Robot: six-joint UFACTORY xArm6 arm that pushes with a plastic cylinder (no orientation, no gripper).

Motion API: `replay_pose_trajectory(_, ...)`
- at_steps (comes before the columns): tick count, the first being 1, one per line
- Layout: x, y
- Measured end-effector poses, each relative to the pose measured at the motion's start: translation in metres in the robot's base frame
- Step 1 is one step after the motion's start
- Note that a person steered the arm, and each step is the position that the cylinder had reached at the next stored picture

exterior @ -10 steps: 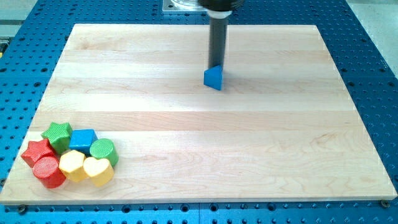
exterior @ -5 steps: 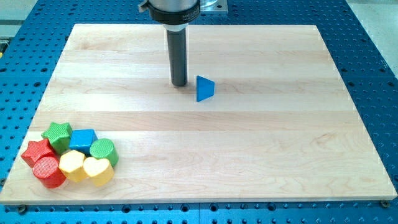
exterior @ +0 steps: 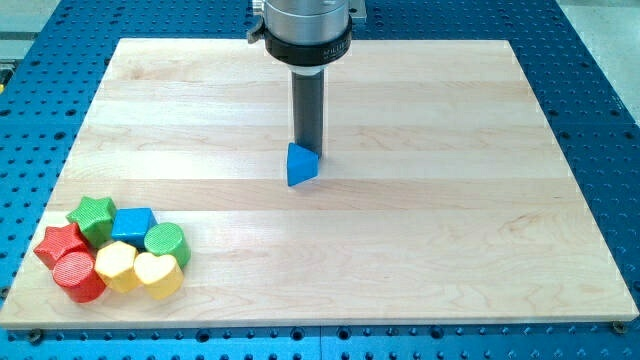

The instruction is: Move the triangle to the green circle

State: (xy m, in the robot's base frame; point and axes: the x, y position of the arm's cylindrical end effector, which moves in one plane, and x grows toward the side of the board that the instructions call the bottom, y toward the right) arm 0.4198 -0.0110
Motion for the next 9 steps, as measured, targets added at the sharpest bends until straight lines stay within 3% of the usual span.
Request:
replay_pose_trajectory(2, 0.0, 0.0)
replay_pose_trajectory(5, 0.055, -0.002)
replay_pose_trajectory(7, 0.062, -0.007)
replay_pose_trajectory(9, 0.115, -0.046)
